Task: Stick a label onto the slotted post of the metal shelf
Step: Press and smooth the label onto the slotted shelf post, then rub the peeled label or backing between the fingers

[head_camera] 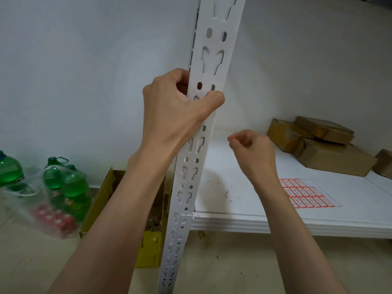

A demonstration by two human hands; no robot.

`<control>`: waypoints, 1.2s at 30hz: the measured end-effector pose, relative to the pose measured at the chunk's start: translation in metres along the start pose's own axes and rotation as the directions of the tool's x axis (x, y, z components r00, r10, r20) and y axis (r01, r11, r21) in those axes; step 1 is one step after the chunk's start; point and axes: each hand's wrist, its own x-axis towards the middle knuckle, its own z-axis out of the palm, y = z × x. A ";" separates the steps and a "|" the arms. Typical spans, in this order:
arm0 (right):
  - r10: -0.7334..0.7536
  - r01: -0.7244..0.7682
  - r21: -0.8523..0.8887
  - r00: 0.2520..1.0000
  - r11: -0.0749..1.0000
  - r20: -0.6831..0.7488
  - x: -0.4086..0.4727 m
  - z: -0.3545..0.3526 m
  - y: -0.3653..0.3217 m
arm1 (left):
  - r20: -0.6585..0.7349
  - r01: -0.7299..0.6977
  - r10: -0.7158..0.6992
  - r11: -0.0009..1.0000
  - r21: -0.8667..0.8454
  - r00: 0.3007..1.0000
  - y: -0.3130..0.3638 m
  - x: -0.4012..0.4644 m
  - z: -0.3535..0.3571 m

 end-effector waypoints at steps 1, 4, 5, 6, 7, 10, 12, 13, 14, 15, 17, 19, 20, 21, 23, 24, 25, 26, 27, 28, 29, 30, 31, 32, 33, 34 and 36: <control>-0.011 0.011 0.013 1.000 1.000 -0.006 0.000 -0.001 -0.003 | 0.003 0.002 -0.002 1.000 -0.003 1.000 0.000 0.000 0.000; -0.047 0.047 0.039 0.999 0.998 -0.019 -0.001 -0.001 -0.011 | 0.011 -0.001 0.001 1.000 0.001 1.000 -0.002 0.000 0.000; -0.052 0.053 0.047 0.998 0.997 -0.020 -0.002 -0.001 -0.013 | 0.013 -0.003 0.003 1.000 0.001 1.000 -0.002 0.000 0.000; -0.054 0.055 0.057 0.998 0.997 -0.020 -0.002 0.000 -0.016 | 0.016 -0.004 0.004 1.000 -0.002 1.000 -0.003 0.000 -0.001; -0.055 0.056 0.066 0.998 0.996 -0.018 -0.002 0.000 -0.017 | 0.019 -0.003 0.003 1.000 -0.008 1.000 -0.004 0.000 -0.001; -0.065 0.066 0.094 0.998 0.993 -0.014 -0.004 -0.001 -0.022 | 0.039 -0.011 0.012 1.000 -0.013 0.999 -0.006 0.000 -0.003; -0.077 0.078 0.104 0.997 0.992 -0.007 -0.004 -0.002 -0.024 | 0.053 -0.022 0.022 1.000 -0.003 0.998 -0.006 -0.001 -0.004; -0.084 0.084 0.106 0.996 0.991 -0.004 -0.005 -0.003 -0.026 | 0.055 -0.026 0.026 1.000 0.004 0.998 -0.005 -0.001 -0.004; -0.091 0.091 0.107 0.996 0.990 -0.003 -0.005 -0.002 -0.027 | 0.054 -0.029 0.028 1.000 0.011 0.998 -0.005 0.000 -0.004; -0.097 0.097 0.108 0.995 0.989 -0.004 -0.006 -0.002 -0.028 | 0.050 -0.030 0.029 0.999 0.016 0.998 -0.005 0.000 -0.004; -0.108 0.109 0.109 0.994 0.988 -0.011 -0.006 -0.003 -0.030 | 0.048 -0.039 0.038 0.999 0.020 0.998 -0.006 0.001 -0.006; -0.118 0.121 0.120 0.993 0.985 -0.030 -0.007 -0.005 -0.032 | 0.057 -0.060 0.058 0.998 0.024 0.997 -0.008 0.002 -0.009; -0.122 0.127 0.131 0.992 0.983 -0.041 -0.007 -0.006 -0.033 | 0.048 -0.070 0.069 0.997 0.015 0.996 -0.009 0.001 -0.010; -0.125 0.131 0.144 0.991 0.981 -0.053 -0.007 -0.008 -0.034 | 0.015 -0.081 0.081 0.997 -0.007 0.997 -0.011 0.000 -0.012; -0.115 0.126 0.172 0.991 0.977 -0.074 -0.006 -0.013 -0.034 | -0.114 -0.129 0.123 0.990 -0.051 0.986 -0.010 -0.002 -0.016; -0.106 0.120 0.182 0.991 0.976 -0.081 -0.006 -0.015 -0.033 | -0.178 -0.175 0.165 0.984 -0.043 0.970 -0.007 -0.003 -0.017; -0.099 0.114 0.191 0.991 0.975 -0.086 -0.005 -0.017 -0.031 | -0.219 -0.222 0.213 0.975 -0.018 0.952 -0.004 -0.006 -0.018; -0.090 0.106 0.203 0.992 0.973 -0.089 -0.005 -0.019 -0.028 | -0.231 -0.266 0.260 0.964 0.006 0.938 -0.002 -0.009 -0.019; -0.076 0.094 0.218 0.993 0.971 -0.091 -0.005 -0.021 -0.026 | -0.217 -0.304 0.300 0.953 0.016 0.929 0.000 -0.014 -0.018; -0.061 0.082 0.232 0.994 0.969 -0.093 -0.005 -0.023 -0.023 | -0.187 -0.333 0.329 0.943 0.008 0.926 0.001 -0.020 -0.016; -0.051 0.073 0.241 0.994 0.968 -0.099 -0.005 -0.025 -0.021 | -0.148 -0.353 0.347 0.936 -0.013 0.926 0.001 -0.027 -0.013; -0.039 0.065 0.248 0.994 0.967 -0.107 -0.005 -0.027 -0.018 | -0.104 -0.366 0.360 0.930 -0.036 0.927 0.000 -0.035 -0.009; -0.025 0.052 0.253 0.993 0.966 -0.112 -0.004 -0.029 -0.015 | -0.058 -0.373 0.370 0.926 -0.054 0.927 -0.002 -0.042 -0.003; -0.008 0.037 0.255 0.994 0.966 -0.113 -0.002 -0.031 -0.012 | -0.013 -0.380 0.380 0.923 -0.056 0.925 -0.004 -0.049 0.004; 0.009 0.021 0.259 0.993 0.966 -0.114 -0.001 -0.033 -0.008 | 0.028 -0.393 0.395 0.918 -0.045 0.918 -0.006 -0.056 0.013; 0.025 0.008 0.269 0.992 0.963 -0.121 0.000 -0.035 -0.003 | 0.065 -0.410 0.412 0.911 -0.034 0.909 -0.007 -0.062 0.022; 0.054 -0.009 0.288 0.988 0.958 -0.147 0.003 -0.039 0.005 | 0.127 -0.435 0.434 0.900 -0.024 0.892 -0.010 -0.072 0.041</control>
